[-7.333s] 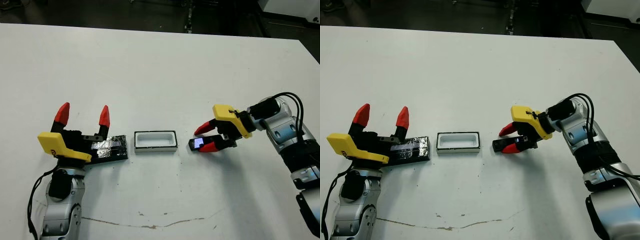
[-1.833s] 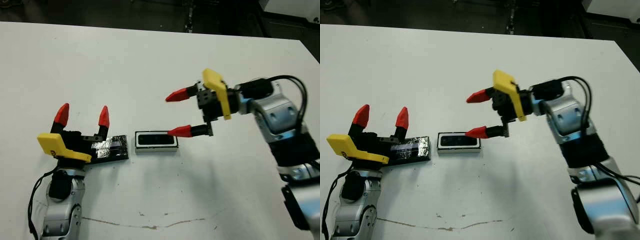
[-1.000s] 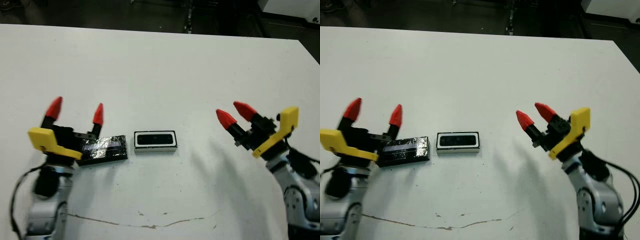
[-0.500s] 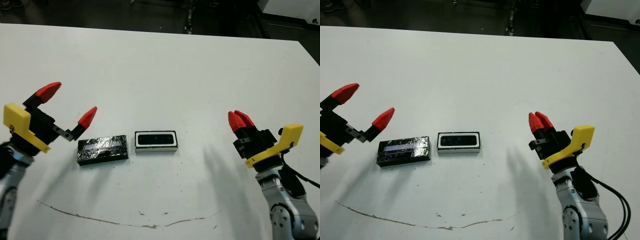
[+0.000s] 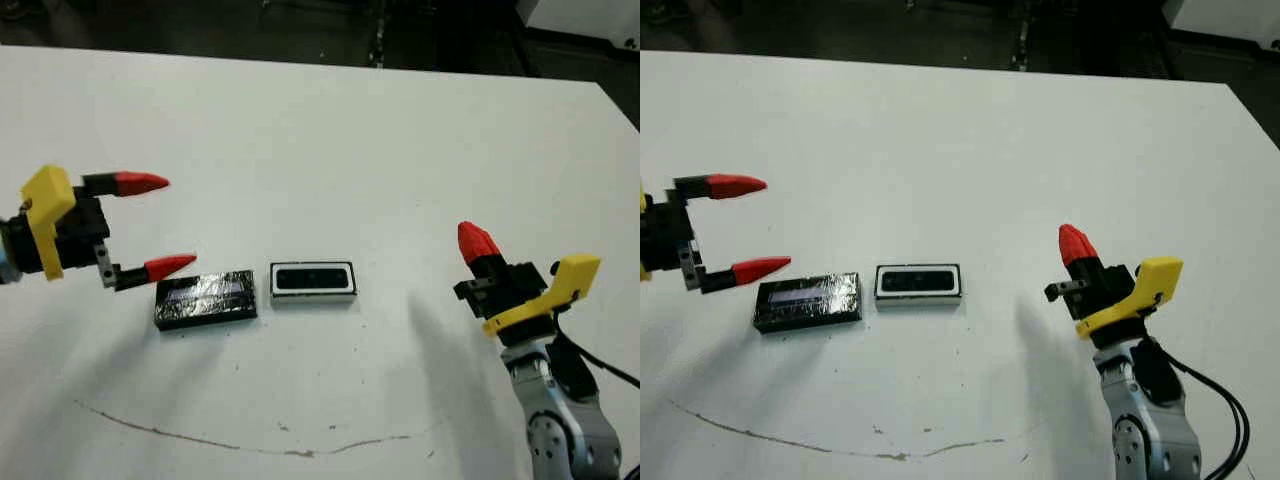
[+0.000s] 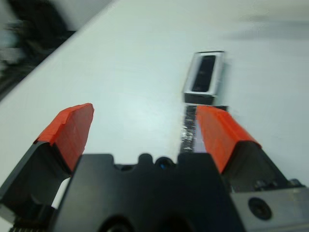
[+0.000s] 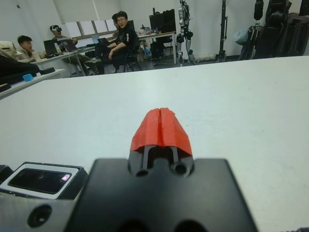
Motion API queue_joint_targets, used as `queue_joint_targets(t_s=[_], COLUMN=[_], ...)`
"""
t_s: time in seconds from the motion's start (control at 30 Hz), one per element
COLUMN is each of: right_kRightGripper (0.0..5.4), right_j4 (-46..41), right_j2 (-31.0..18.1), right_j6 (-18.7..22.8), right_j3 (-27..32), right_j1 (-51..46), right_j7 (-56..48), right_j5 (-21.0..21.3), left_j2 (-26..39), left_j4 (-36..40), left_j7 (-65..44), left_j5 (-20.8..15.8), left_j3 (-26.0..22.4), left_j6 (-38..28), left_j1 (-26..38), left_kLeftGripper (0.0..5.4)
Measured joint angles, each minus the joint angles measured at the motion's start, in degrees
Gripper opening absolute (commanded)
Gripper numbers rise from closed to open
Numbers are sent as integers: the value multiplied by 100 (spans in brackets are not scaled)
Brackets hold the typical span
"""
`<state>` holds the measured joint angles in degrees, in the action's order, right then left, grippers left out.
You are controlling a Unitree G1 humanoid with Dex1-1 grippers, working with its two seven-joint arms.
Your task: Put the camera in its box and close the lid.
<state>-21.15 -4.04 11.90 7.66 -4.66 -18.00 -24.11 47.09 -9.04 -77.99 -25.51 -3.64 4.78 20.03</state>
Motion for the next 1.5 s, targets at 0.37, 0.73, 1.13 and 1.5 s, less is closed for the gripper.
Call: queue_joint_targets(t_s=[0.37,0.73,1.13,1.5], right_kRightGripper=[1,1,1,1], right_j4=[132,142,180,180], right_j2=[-9,-15,-22,-22], right_j6=[-78,-78,-170,-163], right_j3=[-6,-13,-27,-28], right_j1=[5,7,8,7], right_j7=[-19,-34,-42,-37], right_j5=[-12,-56,-33,-72], left_j2=[-431,-720,-904,-933], left_j4=[-933,-1014,-912,-966], left_j7=[-1127,-1277,-1191,-1174], left_j5=[13,23,-2,55], left_j3=[315,393,390,438], left_j6=[-604,-694,-653,-599], left_j1=[333,338,36,37], left_kLeftGripper=[540,540,540,540])
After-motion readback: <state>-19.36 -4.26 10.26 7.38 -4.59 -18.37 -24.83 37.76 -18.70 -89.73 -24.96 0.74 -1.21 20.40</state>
